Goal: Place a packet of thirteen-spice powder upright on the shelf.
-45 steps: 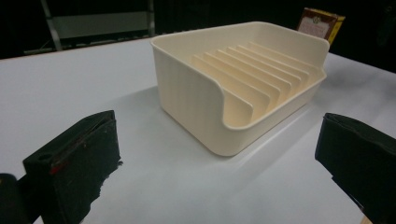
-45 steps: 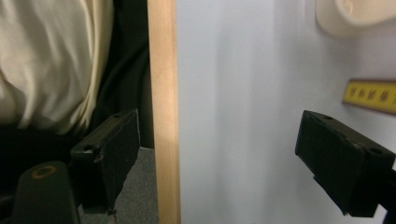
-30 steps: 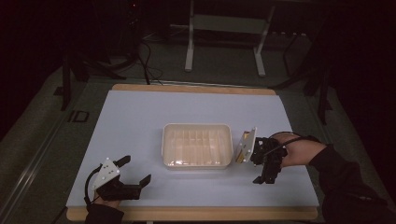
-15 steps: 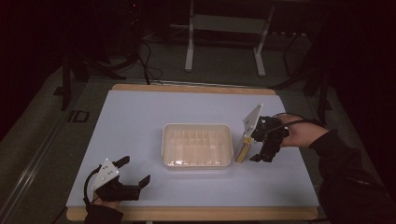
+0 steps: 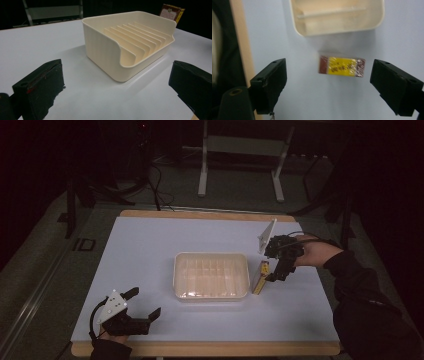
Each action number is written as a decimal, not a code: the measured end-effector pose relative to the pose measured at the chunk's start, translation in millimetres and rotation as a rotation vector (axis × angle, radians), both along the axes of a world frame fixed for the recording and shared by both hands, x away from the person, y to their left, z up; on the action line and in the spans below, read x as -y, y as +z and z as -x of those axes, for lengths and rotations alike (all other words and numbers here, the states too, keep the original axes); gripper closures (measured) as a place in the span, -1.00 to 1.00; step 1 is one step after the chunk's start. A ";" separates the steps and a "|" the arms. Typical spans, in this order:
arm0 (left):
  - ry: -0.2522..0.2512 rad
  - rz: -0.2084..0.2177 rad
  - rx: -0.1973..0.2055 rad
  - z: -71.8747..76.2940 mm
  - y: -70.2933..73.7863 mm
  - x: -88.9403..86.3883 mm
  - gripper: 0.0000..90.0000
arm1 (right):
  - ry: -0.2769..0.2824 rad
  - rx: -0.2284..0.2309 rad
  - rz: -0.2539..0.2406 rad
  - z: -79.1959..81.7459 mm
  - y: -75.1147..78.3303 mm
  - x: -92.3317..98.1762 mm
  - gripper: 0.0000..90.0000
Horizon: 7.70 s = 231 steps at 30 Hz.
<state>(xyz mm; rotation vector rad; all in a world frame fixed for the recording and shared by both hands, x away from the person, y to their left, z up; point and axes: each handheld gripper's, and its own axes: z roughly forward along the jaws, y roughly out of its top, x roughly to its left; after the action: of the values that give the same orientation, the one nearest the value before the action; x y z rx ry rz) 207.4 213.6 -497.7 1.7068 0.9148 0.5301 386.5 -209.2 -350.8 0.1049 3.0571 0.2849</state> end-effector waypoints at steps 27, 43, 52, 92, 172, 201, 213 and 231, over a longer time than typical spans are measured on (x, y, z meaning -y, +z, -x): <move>-0.006 -0.008 -0.003 -0.1 -0.4 0.1 -1.00 | -0.066 -0.090 0.085 -29.4 -50.3 -8.2 -0.50; -0.008 -0.007 -0.006 -0.5 -0.9 0.2 -1.00 | -0.034 -0.095 0.122 -31.8 -58.1 -6.9 -0.30; -0.007 -0.006 -0.006 -0.6 -0.9 0.1 -1.00 | 0.038 -0.062 0.151 -25.8 -45.9 -2.0 -0.29; -0.009 -0.010 -0.006 -0.5 -0.7 0.6 -1.00 | 0.148 0.039 0.002 0.7 47.7 -18.8 -0.29; -0.023 -0.002 -0.003 -0.5 -0.4 0.1 -1.00 | 0.170 -0.066 -0.320 -31.8 -35.8 -145.0 -0.29; -0.025 0.004 -0.003 -0.7 -0.3 -0.5 -1.00 | 0.164 -0.056 -0.445 -30.0 -67.6 -169.9 -0.29; -0.031 0.005 -0.001 -0.3 -0.2 0.3 -1.00 | 0.144 -0.066 -0.467 -30.2 -83.3 -167.0 -0.29; -0.031 0.004 0.000 -0.5 -0.2 0.6 -1.00 | 0.106 -0.036 -0.426 -26.5 -65.6 -164.5 -0.48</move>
<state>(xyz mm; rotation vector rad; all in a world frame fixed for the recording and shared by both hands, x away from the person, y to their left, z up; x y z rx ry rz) 207.9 213.0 -497.9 1.7147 0.8882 0.5072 413.0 -44.7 -416.4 -0.0316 2.9876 0.9461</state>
